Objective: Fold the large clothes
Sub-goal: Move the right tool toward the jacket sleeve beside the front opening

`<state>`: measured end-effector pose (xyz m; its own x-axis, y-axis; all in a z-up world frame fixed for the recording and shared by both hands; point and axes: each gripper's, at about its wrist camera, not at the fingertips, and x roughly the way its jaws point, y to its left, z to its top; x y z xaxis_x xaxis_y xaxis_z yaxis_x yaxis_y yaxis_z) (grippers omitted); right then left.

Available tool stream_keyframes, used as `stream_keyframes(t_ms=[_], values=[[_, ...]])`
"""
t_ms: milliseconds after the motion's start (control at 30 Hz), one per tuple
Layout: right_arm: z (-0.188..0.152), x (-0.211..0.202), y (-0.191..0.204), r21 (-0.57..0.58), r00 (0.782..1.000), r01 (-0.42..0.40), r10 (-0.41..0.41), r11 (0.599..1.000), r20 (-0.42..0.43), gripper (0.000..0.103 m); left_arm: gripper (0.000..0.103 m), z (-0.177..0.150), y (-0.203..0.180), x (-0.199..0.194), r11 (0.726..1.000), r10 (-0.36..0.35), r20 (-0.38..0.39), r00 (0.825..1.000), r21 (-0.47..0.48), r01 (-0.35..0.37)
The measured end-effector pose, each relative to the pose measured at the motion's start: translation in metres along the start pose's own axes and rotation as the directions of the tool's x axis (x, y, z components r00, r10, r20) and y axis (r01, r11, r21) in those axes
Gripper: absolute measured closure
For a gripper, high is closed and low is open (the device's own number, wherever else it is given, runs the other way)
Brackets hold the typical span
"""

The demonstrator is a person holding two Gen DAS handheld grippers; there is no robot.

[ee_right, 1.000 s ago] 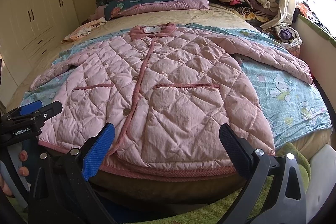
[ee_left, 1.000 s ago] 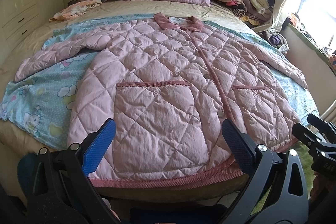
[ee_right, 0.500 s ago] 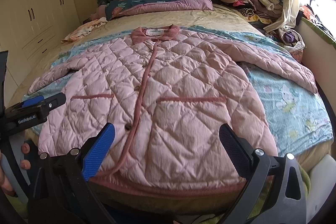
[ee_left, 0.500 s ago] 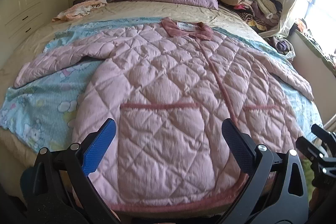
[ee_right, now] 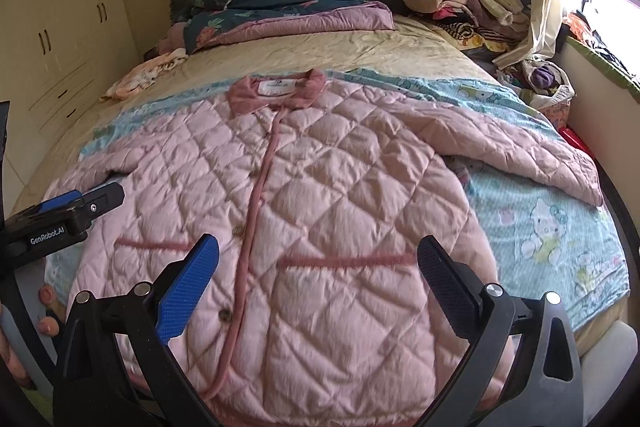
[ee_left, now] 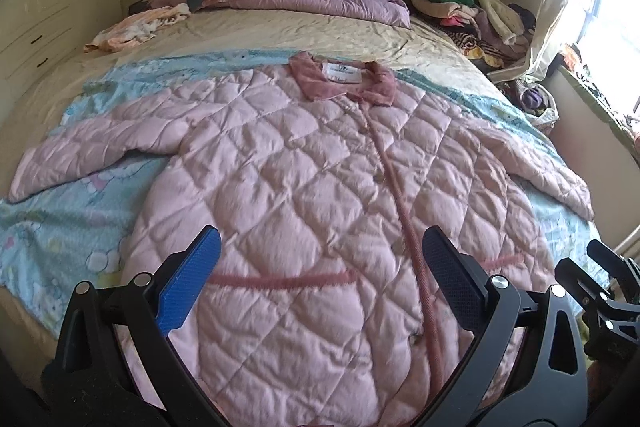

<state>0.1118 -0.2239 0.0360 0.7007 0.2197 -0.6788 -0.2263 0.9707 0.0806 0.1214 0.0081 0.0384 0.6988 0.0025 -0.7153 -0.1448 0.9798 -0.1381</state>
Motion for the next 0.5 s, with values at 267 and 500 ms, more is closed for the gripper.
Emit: stream_keyframes(t_ms=[267,500], values=[[0.029,0.016,-0.014,0.031,1.0,0.021,-0.021,0.999,-0.001,0.004,0.008,0.028,-0.011,0.017,1.0,-0.003,-0.004,1.0,0.005,0.003],[0.057,0.034,-0.035,0.07,0.998,0.057,-0.057,0.996,0.008,0.004,0.008,0.056,-0.024,0.038,1.0,-0.001,-0.008,1.0,0.018,0.001]])
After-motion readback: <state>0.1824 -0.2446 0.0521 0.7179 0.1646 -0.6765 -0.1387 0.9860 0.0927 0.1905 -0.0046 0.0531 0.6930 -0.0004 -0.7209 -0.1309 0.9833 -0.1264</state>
